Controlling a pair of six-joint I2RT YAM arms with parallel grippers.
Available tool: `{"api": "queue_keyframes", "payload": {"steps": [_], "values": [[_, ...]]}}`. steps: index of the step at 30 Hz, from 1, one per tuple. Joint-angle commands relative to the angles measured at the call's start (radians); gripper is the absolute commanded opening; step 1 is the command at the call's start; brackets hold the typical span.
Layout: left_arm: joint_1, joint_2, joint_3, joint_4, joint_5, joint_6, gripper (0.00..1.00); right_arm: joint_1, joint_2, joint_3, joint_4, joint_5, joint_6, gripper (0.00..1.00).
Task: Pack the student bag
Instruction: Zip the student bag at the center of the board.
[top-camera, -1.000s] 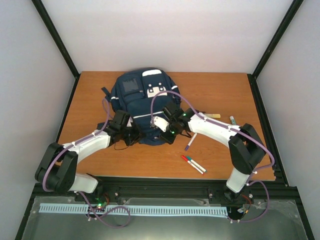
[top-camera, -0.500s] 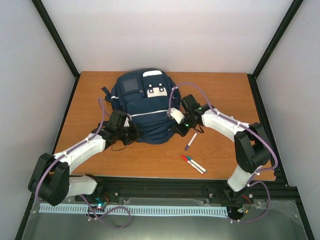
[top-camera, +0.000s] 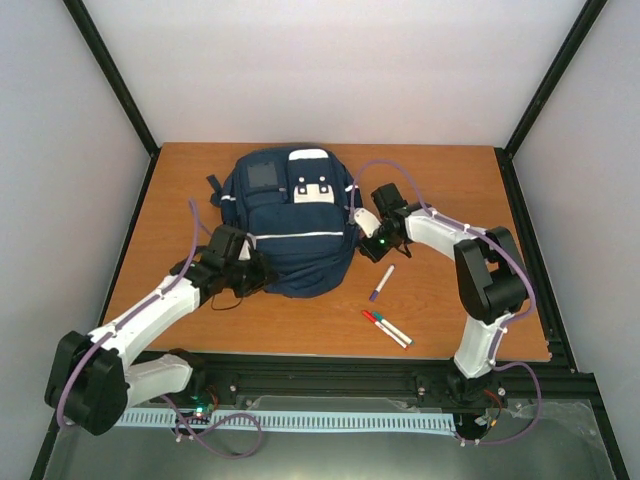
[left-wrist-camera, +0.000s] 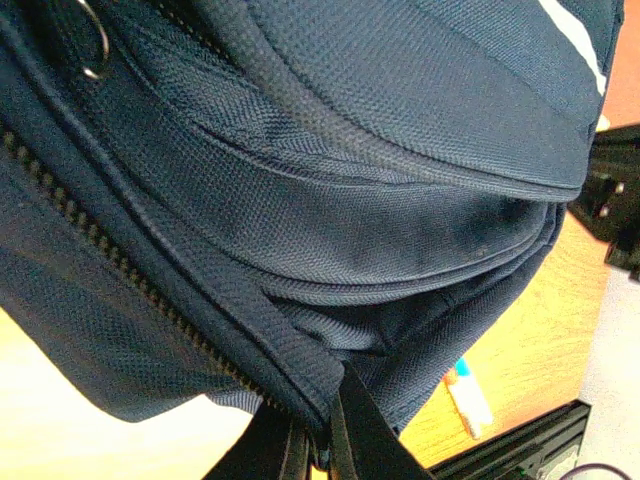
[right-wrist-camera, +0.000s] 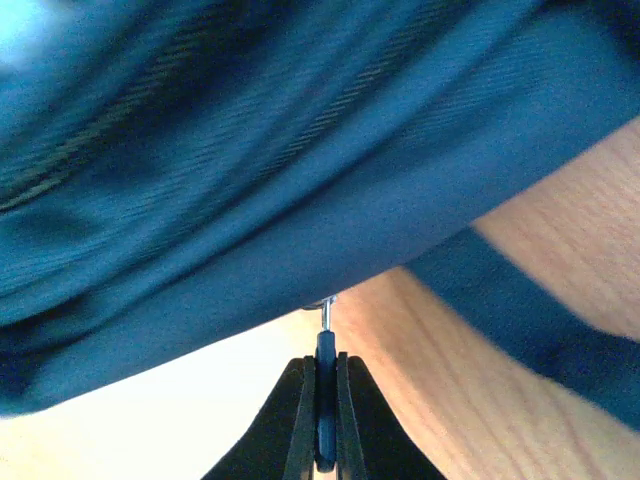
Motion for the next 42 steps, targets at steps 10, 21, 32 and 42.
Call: {"api": "queue_keyframes", "payload": {"steps": [10,21,32,42], "values": [[0.002,-0.097,0.072,-0.22,0.013,0.158,0.01,-0.05,0.131,0.111,0.09,0.114,-0.021,0.03],[0.002,-0.116,0.07,-0.245,0.006,0.18,0.01,-0.066,0.188,0.162,0.129,0.155,-0.017,0.03],[0.002,-0.11,0.056,-0.242,-0.008,0.187,0.01,-0.078,0.233,0.218,0.168,0.194,-0.011,0.03],[0.005,-0.101,0.042,-0.24,-0.02,0.195,0.01,-0.083,0.232,0.214,0.199,0.204,0.0,0.03]]}}
